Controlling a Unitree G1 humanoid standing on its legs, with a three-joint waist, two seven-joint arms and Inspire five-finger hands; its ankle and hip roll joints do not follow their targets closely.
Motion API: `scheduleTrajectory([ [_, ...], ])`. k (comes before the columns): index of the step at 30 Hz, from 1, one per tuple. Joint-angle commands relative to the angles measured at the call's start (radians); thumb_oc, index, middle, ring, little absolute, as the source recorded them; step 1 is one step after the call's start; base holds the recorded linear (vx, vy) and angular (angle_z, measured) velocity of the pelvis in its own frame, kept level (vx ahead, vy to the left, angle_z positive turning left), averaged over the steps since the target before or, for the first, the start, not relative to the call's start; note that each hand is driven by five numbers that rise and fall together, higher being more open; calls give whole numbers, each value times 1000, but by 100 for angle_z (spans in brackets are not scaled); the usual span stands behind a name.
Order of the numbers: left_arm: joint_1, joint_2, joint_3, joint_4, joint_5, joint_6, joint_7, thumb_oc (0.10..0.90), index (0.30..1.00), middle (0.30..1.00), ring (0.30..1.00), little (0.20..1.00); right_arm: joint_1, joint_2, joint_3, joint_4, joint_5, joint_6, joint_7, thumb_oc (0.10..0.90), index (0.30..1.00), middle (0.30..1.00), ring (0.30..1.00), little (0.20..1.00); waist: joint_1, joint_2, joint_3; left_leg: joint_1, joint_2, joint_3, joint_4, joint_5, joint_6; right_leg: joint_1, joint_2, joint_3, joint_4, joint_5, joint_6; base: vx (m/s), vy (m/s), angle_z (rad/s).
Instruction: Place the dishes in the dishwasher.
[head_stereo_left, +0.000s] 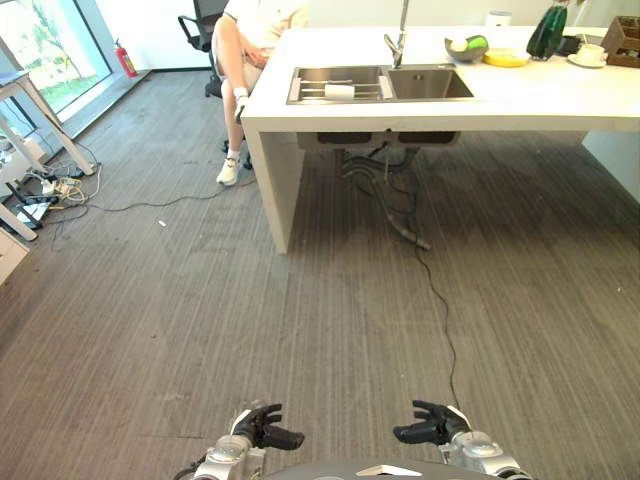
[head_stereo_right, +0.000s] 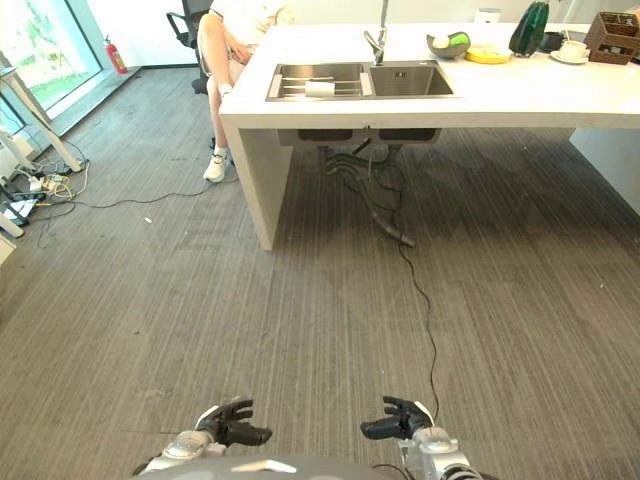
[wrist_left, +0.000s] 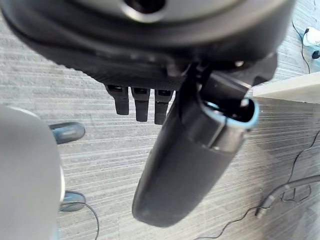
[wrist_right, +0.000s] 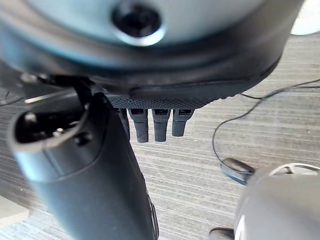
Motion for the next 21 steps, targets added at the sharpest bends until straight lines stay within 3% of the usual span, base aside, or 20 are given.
scheduleTrajectory([
  [1, -79, 26, -2, -14, -54, -49, -20, 800, 900, 900, 900, 900, -88, -17, 15, -11, 29, -51, -1, 800, 900, 900, 900, 900, 8, -27, -1, 6, 20, 49, -28, -28, -48, 13, -96, 6, -139, 129, 134, 0, 0, 0],
  [7, -84, 29, 1, -18, -37, -50, -6, 800, 900, 900, 900, 900, -86, -15, 13, 11, 19, -39, 3, 800, 900, 900, 900, 900, 9, -30, 0, 11, 20, 51, -28, -31, -47, 16, -95, 8, -139, 127, 133, 0, 0, 0],
  [21, -94, -10, -4, 177, 37, -26, -4, 800, 900, 900, 900, 900, -59, 6, 19, 120, 10, -20, 16, 800, 900, 900, 900, 900, 2, -32, -6, 20, 19, 53, -28, -33, -45, 21, -91, 12, -139, 123, 131, 0, 0, 0],
])
